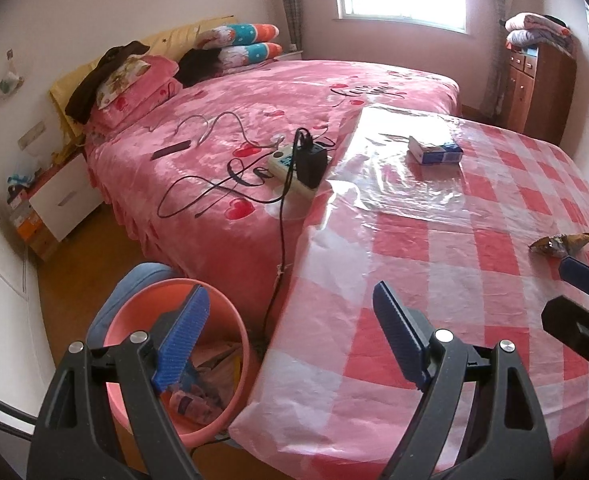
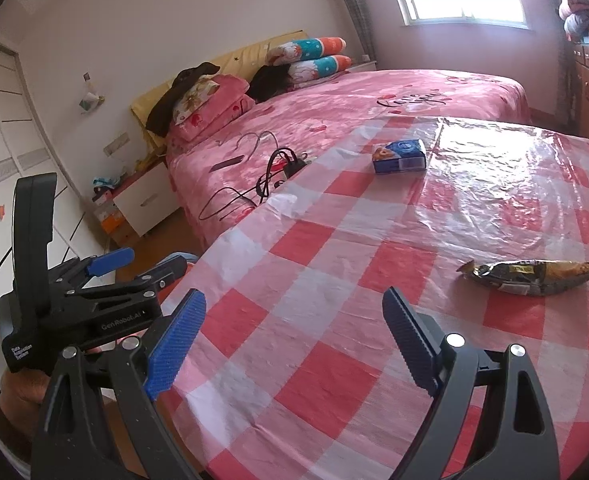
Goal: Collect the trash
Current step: 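Move both tools back over the table toward the Vinda box and Coffeemax wrapper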
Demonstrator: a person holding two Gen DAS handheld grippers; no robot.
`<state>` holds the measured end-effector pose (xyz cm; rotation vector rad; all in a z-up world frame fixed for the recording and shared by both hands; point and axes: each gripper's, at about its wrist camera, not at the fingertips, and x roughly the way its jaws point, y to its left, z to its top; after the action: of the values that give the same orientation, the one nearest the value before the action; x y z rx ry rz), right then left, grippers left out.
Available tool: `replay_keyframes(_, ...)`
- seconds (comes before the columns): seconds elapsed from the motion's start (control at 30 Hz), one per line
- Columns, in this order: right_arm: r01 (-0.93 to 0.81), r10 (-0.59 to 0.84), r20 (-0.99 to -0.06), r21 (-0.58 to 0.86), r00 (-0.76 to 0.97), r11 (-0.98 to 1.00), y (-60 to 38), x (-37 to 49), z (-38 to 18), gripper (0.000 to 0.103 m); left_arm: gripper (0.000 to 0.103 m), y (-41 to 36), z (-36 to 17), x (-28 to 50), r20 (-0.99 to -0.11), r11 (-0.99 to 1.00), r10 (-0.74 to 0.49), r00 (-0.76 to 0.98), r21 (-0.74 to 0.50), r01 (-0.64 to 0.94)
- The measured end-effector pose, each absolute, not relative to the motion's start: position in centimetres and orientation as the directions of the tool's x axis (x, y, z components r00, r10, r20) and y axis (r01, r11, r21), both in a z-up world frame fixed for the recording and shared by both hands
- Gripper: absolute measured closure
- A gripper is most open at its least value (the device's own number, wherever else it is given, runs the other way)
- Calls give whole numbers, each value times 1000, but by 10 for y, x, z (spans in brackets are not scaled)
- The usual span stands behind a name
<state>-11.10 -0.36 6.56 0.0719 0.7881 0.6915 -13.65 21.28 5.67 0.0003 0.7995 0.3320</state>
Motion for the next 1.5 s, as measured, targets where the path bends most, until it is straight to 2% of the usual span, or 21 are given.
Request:
replay_keyframes(0.9,-421,553,-616,362,562,832,-72,-101,67,14,18,165,59,-122,-706,962,270,655,170,-213)
replay_keyframes(1.17,-337,508,-626,380,592,861,-107,-88,64,14,18,150,62,-107,-709,976,217,671,148,-159)
replay_keyframes(1.5,-204,450,-662,417,599,886,-154,-66,50,14,18,123,68,-62,-721,996,88,687,75,-49)
